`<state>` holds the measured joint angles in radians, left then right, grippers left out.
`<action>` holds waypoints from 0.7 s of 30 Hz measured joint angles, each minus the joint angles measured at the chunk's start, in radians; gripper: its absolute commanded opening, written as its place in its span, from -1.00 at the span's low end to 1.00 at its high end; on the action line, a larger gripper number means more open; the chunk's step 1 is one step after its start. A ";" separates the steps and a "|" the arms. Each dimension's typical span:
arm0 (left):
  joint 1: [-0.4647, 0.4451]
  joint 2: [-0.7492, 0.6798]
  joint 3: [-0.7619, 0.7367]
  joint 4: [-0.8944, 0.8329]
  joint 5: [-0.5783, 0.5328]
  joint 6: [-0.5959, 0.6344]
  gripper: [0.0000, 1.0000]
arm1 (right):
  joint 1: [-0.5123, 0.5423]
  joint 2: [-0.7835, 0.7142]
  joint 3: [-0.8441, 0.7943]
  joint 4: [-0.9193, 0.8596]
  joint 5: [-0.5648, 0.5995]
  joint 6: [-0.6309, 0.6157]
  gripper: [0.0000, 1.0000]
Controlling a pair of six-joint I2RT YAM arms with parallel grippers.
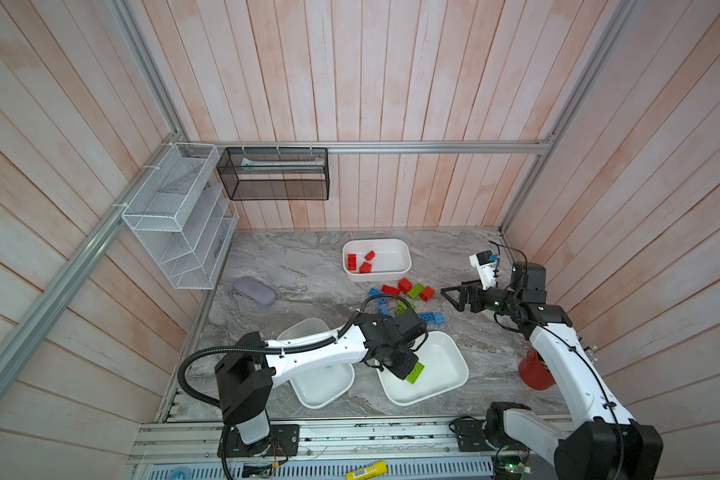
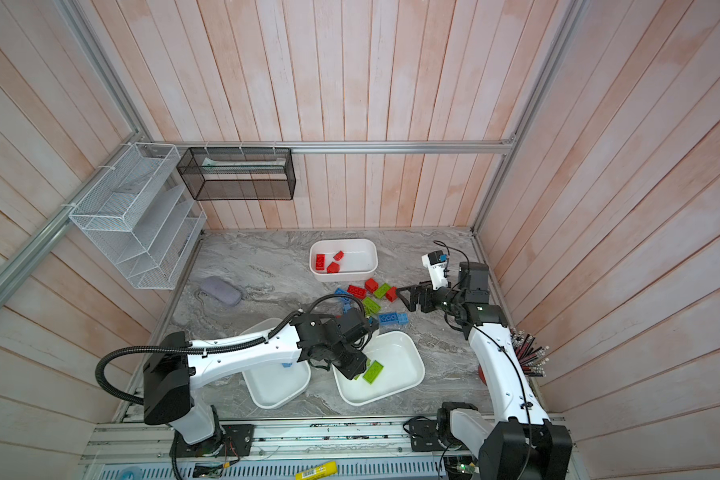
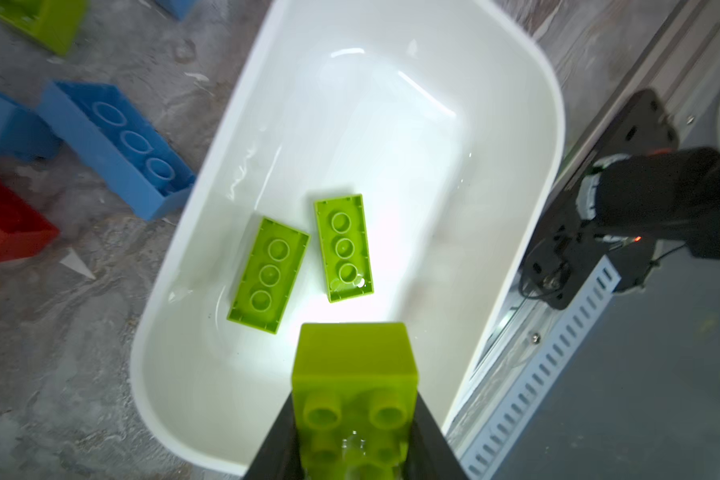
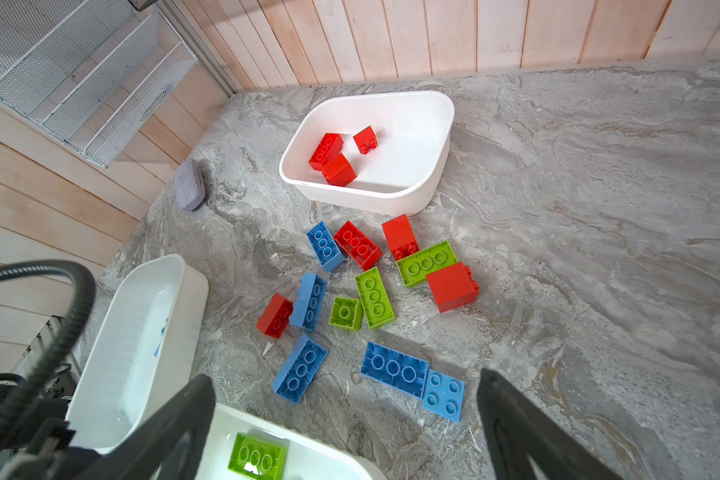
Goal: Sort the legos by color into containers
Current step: 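Carry the lime-green brick with the left gripper into the lime-green tray, release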
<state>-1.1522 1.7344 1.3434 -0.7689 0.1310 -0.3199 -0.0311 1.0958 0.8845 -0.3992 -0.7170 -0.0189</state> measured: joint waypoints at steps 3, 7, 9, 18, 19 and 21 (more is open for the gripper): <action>-0.010 0.038 -0.016 0.014 0.000 0.048 -0.64 | 0.000 0.000 0.000 0.002 0.000 0.000 0.96; -0.015 0.080 -0.020 0.029 -0.010 0.101 -0.45 | 0.000 -0.001 0.000 -0.001 0.000 -0.004 0.96; -0.016 0.082 -0.020 0.028 -0.020 0.117 -0.15 | 0.000 -0.003 0.000 -0.004 0.001 -0.008 0.96; 0.044 0.023 0.012 -0.012 0.000 0.087 0.44 | 0.000 -0.005 0.001 -0.014 0.001 -0.012 0.96; 0.059 0.015 0.036 -0.024 0.005 0.083 0.45 | 0.000 -0.004 0.002 -0.014 0.001 -0.011 0.96; 0.091 0.002 0.087 -0.035 0.015 0.075 0.45 | 0.000 -0.001 0.007 -0.014 0.001 -0.011 0.96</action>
<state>-1.0615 1.7363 1.4300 -0.8040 0.1459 -0.2447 -0.0311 1.0946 0.8913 -0.4129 -0.7162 -0.0299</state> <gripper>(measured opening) 0.722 0.980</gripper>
